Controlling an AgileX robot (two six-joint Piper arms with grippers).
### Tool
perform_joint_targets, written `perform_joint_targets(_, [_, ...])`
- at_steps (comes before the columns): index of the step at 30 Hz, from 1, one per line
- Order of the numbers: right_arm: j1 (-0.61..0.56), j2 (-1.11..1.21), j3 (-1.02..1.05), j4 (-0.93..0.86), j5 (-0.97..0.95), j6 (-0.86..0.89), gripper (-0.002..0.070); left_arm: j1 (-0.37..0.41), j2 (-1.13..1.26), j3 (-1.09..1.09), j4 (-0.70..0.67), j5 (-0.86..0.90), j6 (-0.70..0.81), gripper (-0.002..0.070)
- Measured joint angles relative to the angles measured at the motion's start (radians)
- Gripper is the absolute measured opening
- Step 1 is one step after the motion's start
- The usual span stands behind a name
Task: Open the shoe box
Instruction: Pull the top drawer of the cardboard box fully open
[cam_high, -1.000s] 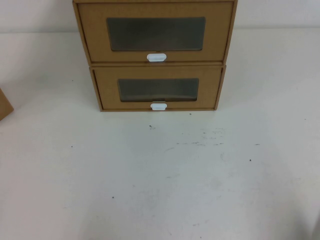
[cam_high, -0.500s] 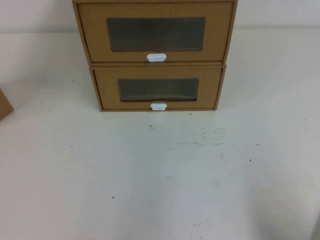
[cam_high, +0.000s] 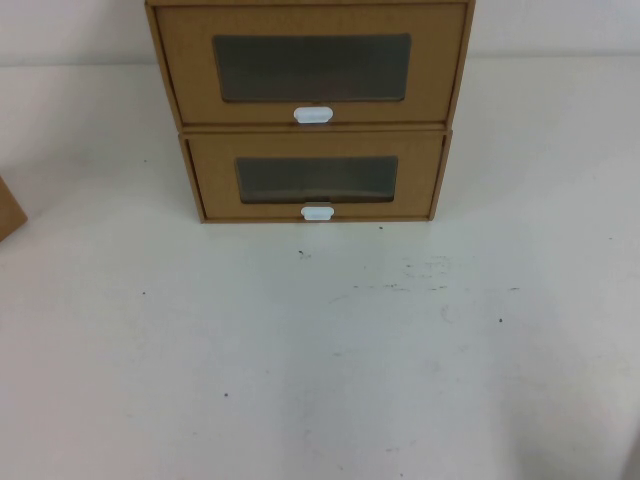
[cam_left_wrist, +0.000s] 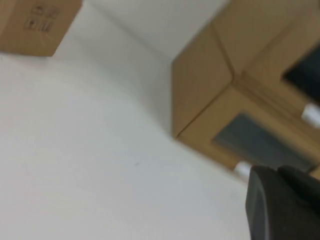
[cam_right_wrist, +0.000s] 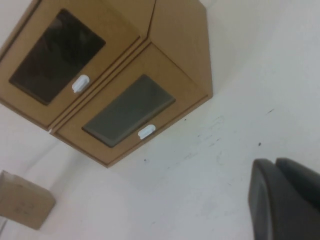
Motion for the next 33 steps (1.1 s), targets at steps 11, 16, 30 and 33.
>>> perform_joint_targets(11, [0.0,0.0,0.0,-0.002,0.01,-0.037,-0.0018,0.0,0.609,-0.783,0.222,0.383,0.403,-0.0006])
perform_joint_targets(16, [0.0,0.0,0.0,-0.002,0.016,-0.037,-0.0018,0.0,0.86,-1.121,0.228,0.445,0.499,-0.0006])
perform_joint_targets(30, [0.0,0.0,0.0,-0.004,0.02,-0.044,-0.0018,0.0,1.562,-2.127,0.029,0.885,0.599,-0.0006])
perform_joint_targets(33, [0.0,0.0,0.0,-0.004,0.022,-0.044,-0.0018,0.0,1.65,-2.197,-0.024,0.899,0.593,-0.0006])
